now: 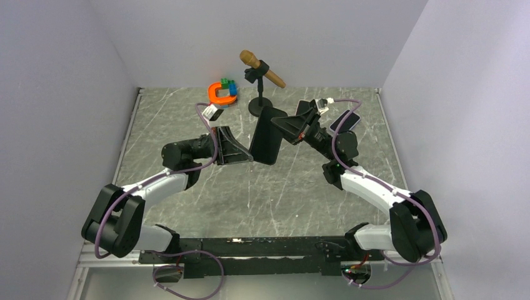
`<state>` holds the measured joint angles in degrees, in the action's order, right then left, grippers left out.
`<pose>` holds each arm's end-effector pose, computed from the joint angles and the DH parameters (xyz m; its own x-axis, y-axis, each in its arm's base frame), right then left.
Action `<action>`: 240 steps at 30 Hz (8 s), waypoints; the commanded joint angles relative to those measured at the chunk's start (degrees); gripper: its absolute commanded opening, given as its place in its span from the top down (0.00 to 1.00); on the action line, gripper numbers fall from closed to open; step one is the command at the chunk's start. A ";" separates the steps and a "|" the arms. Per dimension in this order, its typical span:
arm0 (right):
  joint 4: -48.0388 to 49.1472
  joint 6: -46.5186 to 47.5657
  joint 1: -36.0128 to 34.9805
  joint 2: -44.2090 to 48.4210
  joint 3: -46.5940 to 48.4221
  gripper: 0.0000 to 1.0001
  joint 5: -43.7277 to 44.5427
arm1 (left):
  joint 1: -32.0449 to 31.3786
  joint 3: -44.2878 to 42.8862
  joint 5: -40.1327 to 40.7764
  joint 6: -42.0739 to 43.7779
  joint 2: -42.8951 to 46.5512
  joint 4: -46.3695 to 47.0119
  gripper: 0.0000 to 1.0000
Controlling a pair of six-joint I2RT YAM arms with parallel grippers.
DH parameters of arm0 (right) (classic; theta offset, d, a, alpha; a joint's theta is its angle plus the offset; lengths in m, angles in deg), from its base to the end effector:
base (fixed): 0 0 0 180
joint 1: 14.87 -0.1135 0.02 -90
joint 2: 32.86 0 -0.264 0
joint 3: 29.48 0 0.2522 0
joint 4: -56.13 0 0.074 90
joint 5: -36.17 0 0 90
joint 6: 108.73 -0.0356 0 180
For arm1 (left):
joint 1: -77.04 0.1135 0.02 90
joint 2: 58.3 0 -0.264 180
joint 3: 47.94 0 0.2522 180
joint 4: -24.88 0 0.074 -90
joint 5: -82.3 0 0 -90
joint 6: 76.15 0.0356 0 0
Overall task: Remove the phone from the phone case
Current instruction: Remove the phone case from the phone.
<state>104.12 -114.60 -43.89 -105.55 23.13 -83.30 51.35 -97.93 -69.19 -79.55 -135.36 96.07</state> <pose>0.2286 0.1468 0.3281 -0.8402 0.5243 -0.1387 -0.3251 -0.2822 0.9026 0.2124 -0.1369 0.3194 -0.8112 -0.1385 -0.5681 0.5803 -0.3105 -0.7529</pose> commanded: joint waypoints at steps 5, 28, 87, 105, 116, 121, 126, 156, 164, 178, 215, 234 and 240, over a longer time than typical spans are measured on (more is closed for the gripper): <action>16.63 -18.33 -4.94 -2.45 3.79 1.00 -3.48 | 0.39 -4.48 -4.68 4.00 -4.31 10.24 1.00; 12.48 -15.11 -6.87 -2.68 6.22 1.00 -3.18 | 2.49 -7.61 -6.85 19.74 -4.81 -18.01 1.00; -8.76 12.39 -11.61 6.47 -1.28 1.00 18.07 | 1.25 1.63 7.02 31.78 42.52 -71.66 0.19; -7.75 11.89 -11.62 6.15 -1.49 1.00 18.50 | -10.40 2.56 16.22 20.89 35.66 -56.65 0.41; -6.30 10.92 -12.00 7.31 -2.29 1.00 18.36 | -10.35 1.49 18.18 24.82 33.35 -60.85 0.43; -6.16 10.86 -12.04 7.92 -2.44 1.00 18.44 | -10.43 1.48 19.09 26.69 34.59 -64.72 0.42; -5.12 10.52 -12.11 7.50 -2.50 1.00 18.32 | -10.37 1.25 19.08 27.56 35.32 -66.28 0.38; -13.91 19.23 -16.24 7.30 1.79 1.00 11.49 | -10.27 -6.00 21.79 24.80 22.76 -62.42 0.52; -24.05 27.37 -17.64 8.49 4.63 1.00 8.05 | -9.08 -7.04 21.17 19.89 18.18 -55.03 0.96; -54.10 39.88 -17.14 26.46 1.49 0.11 27.85 | -1.52 -3.12 22.66 11.82 26.26 -65.86 1.00; -6.09 28.62 -25.07 -3.02 -0.86 0.84 23.66 | 0.26 3.80 28.45 -1.02 36.68 -61.83 1.00; -37.03 26.27 -21.78 -16.51 15.26 1.00 32.60 | -3.55 5.80 28.63 2.32 39.68 -63.93 1.00; -43.22 25.55 -21.04 -8.98 1.22 1.00 34.22 | -2.96 -3.31 41.02 28.03 41.07 -100.69 1.00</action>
<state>68.69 -88.22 -65.28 -120.81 31.13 -51.83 48.03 -94.08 -37.85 -69.67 -96.10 14.52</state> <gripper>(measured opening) 0.162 0.085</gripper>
